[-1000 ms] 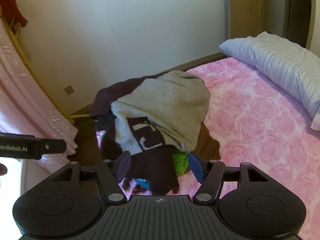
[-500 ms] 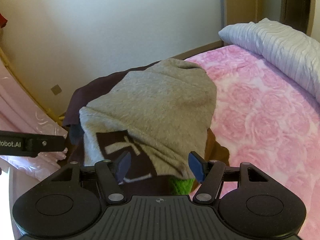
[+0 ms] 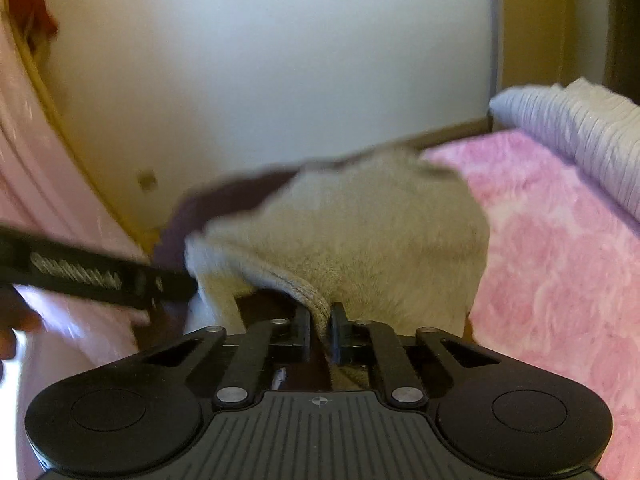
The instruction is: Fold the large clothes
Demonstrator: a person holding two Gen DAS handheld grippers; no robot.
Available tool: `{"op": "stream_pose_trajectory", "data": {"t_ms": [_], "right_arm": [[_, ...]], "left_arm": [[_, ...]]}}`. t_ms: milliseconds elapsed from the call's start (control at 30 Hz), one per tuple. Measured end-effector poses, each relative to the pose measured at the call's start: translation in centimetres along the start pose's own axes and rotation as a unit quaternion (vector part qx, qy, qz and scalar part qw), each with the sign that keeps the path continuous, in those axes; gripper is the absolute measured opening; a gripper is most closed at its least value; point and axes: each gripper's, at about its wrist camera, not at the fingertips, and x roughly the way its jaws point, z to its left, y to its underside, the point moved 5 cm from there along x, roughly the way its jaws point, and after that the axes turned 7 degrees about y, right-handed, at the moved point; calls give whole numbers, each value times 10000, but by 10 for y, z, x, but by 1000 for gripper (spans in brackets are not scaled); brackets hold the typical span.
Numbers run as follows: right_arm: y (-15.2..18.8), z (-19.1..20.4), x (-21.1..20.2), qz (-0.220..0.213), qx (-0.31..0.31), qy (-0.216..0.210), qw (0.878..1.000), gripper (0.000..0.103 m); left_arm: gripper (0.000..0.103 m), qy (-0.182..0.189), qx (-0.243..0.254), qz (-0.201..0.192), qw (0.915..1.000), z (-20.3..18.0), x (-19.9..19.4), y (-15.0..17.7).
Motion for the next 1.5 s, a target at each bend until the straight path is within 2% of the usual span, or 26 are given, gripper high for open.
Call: {"op": "stream_pose_trajectory", "data": {"t_ms": [200, 400, 600, 800, 867, 900, 933, 1067, 1100, 1167, 1200, 1233, 1300, 1400, 1500], "right_arm": [[-54, -2, -80, -1436, 287, 30, 9892, 3], [-102, -8, -169, -2828, 448, 201, 9579, 2], [-117, -38, -281, -4021, 802, 588, 9102, 2], [-95, -81, -401, -4829, 1013, 1384, 8587, 0], [-79, -88, -455, -5329, 808, 1894, 8207, 0], [-75, -90, -477, -5410, 750, 2144, 8098, 0], [-73, -95, -499, -5315, 672, 2394, 8097, 0], [-41, -135, -532, -4160, 899, 2739, 8624, 0], [-22, -149, -532, -3678, 1115, 2811, 8794, 0], [25, -171, -522, -2861, 1503, 2815, 9035, 3], [51, -181, -514, -2391, 1710, 2776, 9146, 14], [77, -187, -507, -1970, 1892, 2727, 9225, 31], [131, -195, -499, -1313, 2200, 2619, 9305, 46], [214, -201, -491, -369, 2667, 2437, 9317, 48], [260, -213, -475, 280, 2935, 2220, 9294, 48]], "left_arm": [[90, -7, -18, -492, 9988, 2, -39, -15], [90, 115, 212, -1156, 9930, -20, -92, -32], [90, 567, 682, -1668, 9820, -68, -145, -27], [90, 1267, 1303, -1861, 9656, -141, -186, -2], [91, 1551, 1521, -1844, 9585, -169, -197, 11], [91, 1662, 1601, -1817, 9559, -182, -201, 18], [91, 1810, 1700, -1768, 9524, -199, -206, 26], [91, 2311, 2121, -1550, 9368, -253, -220, 67], [91, 2395, 2211, -1460, 9341, -264, -221, 77], [91, 2427, 2418, -1199, 9318, -284, -218, 103], [91, 2386, 2526, -1084, 9314, -288, -217, 119], [91, 2341, 2646, -969, 9305, -295, -216, 134], [91, 2238, 2831, -742, 9297, -308, -213, 160], [91, 2016, 3057, -392, 9297, -316, -210, 208], [91, 1861, 3200, -92, 9289, -318, -207, 247]]}}
